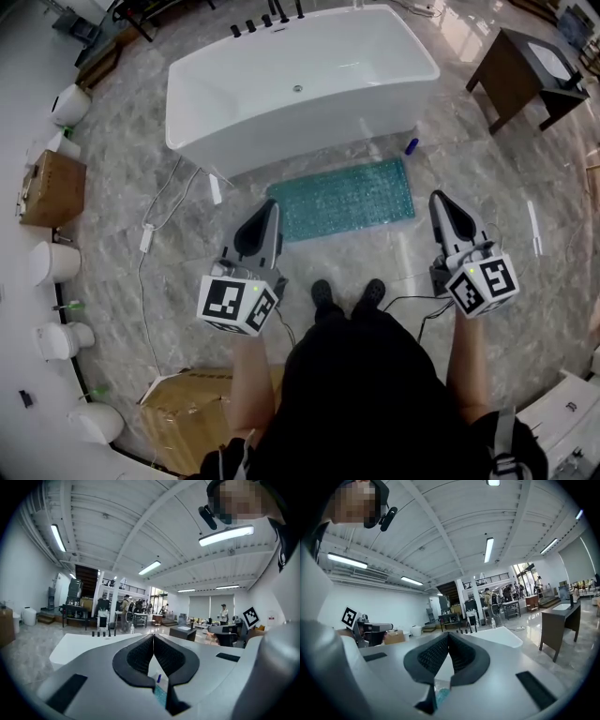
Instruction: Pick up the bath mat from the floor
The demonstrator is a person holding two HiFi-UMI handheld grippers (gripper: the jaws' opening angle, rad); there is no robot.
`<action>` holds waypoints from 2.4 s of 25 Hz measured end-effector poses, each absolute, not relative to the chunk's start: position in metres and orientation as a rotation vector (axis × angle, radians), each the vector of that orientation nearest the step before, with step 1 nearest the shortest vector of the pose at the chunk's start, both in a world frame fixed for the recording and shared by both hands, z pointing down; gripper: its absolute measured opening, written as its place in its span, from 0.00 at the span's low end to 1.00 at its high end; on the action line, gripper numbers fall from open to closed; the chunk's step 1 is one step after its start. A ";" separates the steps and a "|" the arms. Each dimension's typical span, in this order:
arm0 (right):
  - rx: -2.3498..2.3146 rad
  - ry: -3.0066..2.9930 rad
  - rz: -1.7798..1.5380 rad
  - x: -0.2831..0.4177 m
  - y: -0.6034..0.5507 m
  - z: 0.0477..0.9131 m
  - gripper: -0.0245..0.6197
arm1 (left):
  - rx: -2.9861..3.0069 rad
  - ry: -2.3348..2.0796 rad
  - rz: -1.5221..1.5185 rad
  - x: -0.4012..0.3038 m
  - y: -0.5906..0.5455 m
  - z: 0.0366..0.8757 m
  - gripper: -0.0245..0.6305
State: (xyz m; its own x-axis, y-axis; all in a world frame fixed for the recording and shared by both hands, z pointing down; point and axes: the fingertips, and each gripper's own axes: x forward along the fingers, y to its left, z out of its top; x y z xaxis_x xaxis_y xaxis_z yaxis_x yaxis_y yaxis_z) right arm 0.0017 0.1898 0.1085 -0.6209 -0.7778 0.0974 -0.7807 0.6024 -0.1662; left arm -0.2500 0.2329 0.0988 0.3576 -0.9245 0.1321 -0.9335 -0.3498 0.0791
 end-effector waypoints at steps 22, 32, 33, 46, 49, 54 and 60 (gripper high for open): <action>1.454 -2.593 0.599 0.140 0.180 0.212 0.06 | 2.510 -1.423 0.242 -0.082 0.190 0.165 0.06; 1.466 -2.564 0.568 0.143 0.103 0.208 0.06 | 2.562 -1.325 0.208 -0.057 0.100 0.175 0.06; 1.471 -2.559 0.561 0.143 0.093 0.205 0.06 | 2.571 -1.315 0.207 -0.055 0.090 0.175 0.06; 1.553 -2.404 0.600 0.150 0.004 0.218 0.06 | 2.599 -1.126 0.188 -0.037 -0.034 0.201 0.06; 1.534 -2.361 0.663 0.160 -0.007 0.238 0.06 | 2.585 -1.088 0.202 -0.022 -0.048 0.213 0.06; 1.439 -2.347 0.741 0.181 -0.036 0.272 0.06 | 2.543 -1.112 0.239 0.005 -0.070 0.232 0.06; 1.225 -2.354 0.798 0.202 -0.055 0.315 0.06 | 2.405 -1.231 0.235 0.035 -0.074 0.258 0.06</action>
State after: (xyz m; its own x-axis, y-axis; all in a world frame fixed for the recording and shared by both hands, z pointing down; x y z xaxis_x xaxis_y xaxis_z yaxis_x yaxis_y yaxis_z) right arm 0.2017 -0.0547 0.3147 -0.5546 -0.6216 0.5532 -0.8298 0.4622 -0.3126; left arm 0.0347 -0.0736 0.2583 0.5925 -0.7322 0.3358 -0.8044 -0.5158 0.2948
